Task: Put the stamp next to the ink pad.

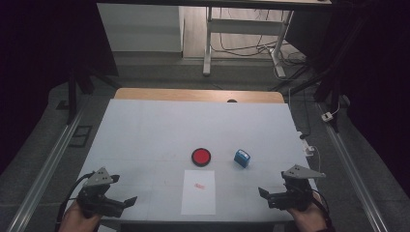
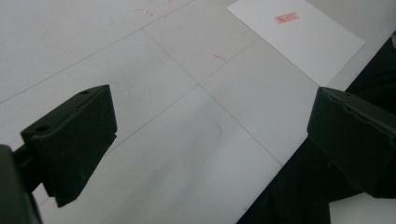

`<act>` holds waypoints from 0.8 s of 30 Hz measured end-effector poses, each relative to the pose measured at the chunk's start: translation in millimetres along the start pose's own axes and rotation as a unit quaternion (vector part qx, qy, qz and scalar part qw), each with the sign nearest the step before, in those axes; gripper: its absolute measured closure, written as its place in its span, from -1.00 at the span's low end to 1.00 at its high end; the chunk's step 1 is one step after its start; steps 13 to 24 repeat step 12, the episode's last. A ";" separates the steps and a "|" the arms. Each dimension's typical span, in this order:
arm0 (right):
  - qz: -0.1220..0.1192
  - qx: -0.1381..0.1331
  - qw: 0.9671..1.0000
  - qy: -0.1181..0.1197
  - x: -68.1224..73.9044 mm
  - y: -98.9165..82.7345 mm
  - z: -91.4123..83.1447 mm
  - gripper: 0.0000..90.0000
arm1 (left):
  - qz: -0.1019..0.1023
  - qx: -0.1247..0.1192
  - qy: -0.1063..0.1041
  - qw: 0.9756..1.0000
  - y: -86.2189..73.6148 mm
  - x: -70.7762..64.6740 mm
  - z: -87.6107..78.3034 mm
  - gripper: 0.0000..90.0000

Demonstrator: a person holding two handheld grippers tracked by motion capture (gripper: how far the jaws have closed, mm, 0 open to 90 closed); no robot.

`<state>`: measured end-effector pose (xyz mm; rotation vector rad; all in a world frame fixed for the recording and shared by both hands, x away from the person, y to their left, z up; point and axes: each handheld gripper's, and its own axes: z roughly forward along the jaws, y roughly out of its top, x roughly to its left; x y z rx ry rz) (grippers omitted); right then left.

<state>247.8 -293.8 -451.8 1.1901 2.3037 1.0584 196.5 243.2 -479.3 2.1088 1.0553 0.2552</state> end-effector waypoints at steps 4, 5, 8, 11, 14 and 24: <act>0.004 0.015 1.000 0.000 0.3 -5.6 -1.3 -1.00 | 0.000 0.000 0.000 1.000 -0.2 0.1 0.0 -0.96; 0.003 0.023 1.000 0.001 0.3 -6.9 -0.8 -1.00 | 0.000 0.000 0.000 1.000 -0.2 0.1 0.0 -0.96; 0.002 0.020 1.000 0.000 0.9 -7.1 -1.5 -1.00 | 0.000 0.001 0.001 1.000 -0.2 0.0 0.1 -0.96; 0.006 0.022 1.000 0.002 -0.2 -7.2 -0.9 -1.00 | -0.001 0.000 -0.001 1.000 0.2 0.5 0.3 -0.96; 0.007 0.023 1.000 0.002 -0.6 -7.4 -0.9 -1.00 | -0.001 0.000 -0.002 1.000 0.7 0.9 0.3 -0.96; 0.007 0.023 1.000 0.002 -0.6 -7.4 -0.9 -1.00 | -0.001 0.000 -0.002 1.000 0.7 0.9 0.3 -0.96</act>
